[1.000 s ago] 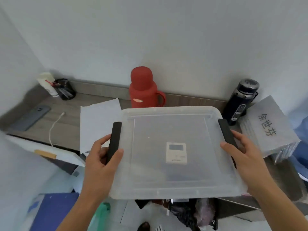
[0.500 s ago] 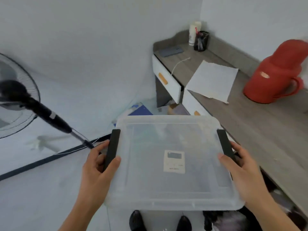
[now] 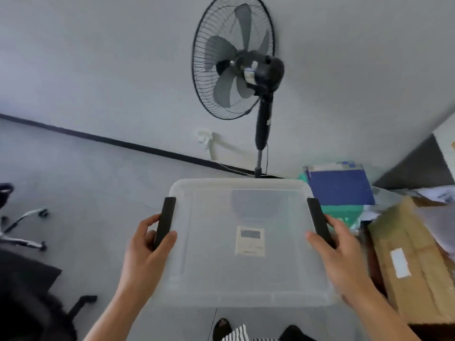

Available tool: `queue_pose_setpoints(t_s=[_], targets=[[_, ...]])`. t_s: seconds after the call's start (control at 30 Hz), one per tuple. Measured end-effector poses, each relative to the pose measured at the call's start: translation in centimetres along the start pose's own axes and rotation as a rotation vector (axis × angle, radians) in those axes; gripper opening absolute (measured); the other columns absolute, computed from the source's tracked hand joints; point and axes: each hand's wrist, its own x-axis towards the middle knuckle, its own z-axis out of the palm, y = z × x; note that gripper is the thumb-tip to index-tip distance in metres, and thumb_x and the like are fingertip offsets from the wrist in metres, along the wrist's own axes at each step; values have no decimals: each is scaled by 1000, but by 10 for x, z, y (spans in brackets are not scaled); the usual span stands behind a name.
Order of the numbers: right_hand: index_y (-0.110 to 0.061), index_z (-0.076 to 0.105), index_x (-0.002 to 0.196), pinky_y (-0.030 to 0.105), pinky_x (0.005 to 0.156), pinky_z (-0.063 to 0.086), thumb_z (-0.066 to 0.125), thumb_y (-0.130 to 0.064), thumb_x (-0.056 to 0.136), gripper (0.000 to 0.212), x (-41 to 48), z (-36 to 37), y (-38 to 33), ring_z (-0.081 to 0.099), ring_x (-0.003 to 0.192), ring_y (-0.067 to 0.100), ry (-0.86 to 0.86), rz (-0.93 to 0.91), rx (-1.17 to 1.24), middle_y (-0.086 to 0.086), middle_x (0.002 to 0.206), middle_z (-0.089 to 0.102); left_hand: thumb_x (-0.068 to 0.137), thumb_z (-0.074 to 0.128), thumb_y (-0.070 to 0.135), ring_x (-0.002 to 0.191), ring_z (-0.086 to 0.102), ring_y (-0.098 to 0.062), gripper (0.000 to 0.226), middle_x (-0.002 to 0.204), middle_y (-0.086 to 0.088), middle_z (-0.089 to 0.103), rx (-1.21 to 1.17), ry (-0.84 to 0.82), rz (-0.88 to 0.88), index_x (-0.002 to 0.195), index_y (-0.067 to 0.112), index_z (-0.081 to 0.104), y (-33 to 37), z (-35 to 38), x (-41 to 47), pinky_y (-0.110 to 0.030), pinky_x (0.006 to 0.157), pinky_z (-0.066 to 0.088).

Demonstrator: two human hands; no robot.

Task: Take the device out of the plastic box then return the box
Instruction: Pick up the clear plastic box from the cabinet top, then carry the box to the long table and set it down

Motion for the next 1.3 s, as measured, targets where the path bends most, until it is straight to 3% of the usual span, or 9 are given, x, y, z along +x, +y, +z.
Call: queue_pose_setpoints(t_s=[0.07, 0.13, 0.23, 0.33, 0.53, 0.67, 0.87, 1.1, 1.3], targets=[[-23, 53, 126, 36, 59, 46, 67, -19, 86, 43, 13, 45, -12, 55, 67, 44, -68, 0, -36, 15, 83, 67, 85, 64, 18, 61, 44, -25, 30, 75, -31, 58, -24, 69, -38, 108, 37, 58, -12, -36, 14, -37, 59, 36], [-23, 53, 127, 35, 58, 46, 67, -20, 85, 44, 30, 86, -24, 56, 61, 26, -127, -21, -69, 11, 82, 68, 85, 64, 18, 65, 49, -26, 29, 85, -35, 61, -48, 127, -69, 102, 42, 57, -21, -65, 29, -37, 61, 39], [-24, 55, 121, 15, 50, 41, 66, -19, 86, 36, 64, 142, -41, 53, 50, 0, -232, -69, -108, -1, 74, 63, 85, 64, 19, 69, 52, -28, 32, 90, -33, 64, -78, 205, -124, 112, 35, 56, -37, -96, 59, -39, 64, 42], [-22, 55, 122, 14, 58, 42, 65, -19, 87, 37, 103, 199, -60, 58, 57, -7, -332, -86, -134, -8, 80, 63, 85, 64, 20, 70, 55, -29, 36, 91, -28, 67, -105, 290, -176, 118, 31, 55, -51, -120, 99, -40, 65, 44], [-25, 52, 124, 25, 71, 52, 65, -22, 87, 40, 195, 321, -119, 67, 87, 18, -476, -158, -201, 0, 96, 69, 85, 65, 16, 75, 61, -36, 38, 90, -21, 70, -111, 456, -242, 120, 26, 54, -47, -166, 203, -41, 68, 48], [-31, 49, 127, 41, 78, 59, 65, -28, 87, 44, 248, 407, -172, 69, 86, 14, -609, -209, -247, -7, 98, 69, 86, 65, 13, 73, 61, -20, 37, 88, -9, 68, -156, 582, -236, 120, 22, 52, -35, -209, 264, -29, 63, 47], [-40, 45, 117, 20, 61, 47, 65, -26, 87, 38, 294, 549, -237, 62, 68, -7, -807, -358, -355, -10, 86, 65, 85, 66, 11, 80, 66, -20, 41, 88, 3, 69, -268, 787, -298, 120, 28, 51, -48, -278, 332, -38, 75, 53], [-28, 50, 123, 24, 62, 46, 65, -26, 86, 40, 322, 724, -276, 61, 77, 8, -839, -380, -429, -12, 88, 64, 84, 66, 13, 79, 65, -39, 40, 83, -12, 70, -296, 852, -341, 122, 21, 54, -87, -390, 440, -49, 73, 54], [-26, 49, 132, 25, 65, 45, 65, -27, 86, 49, 343, 854, -339, 61, 73, 7, -825, -359, -388, -11, 87, 64, 84, 67, 16, 82, 68, -29, 40, 89, -5, 72, -247, 845, -304, 120, 28, 55, -82, -509, 541, -48, 76, 57]])
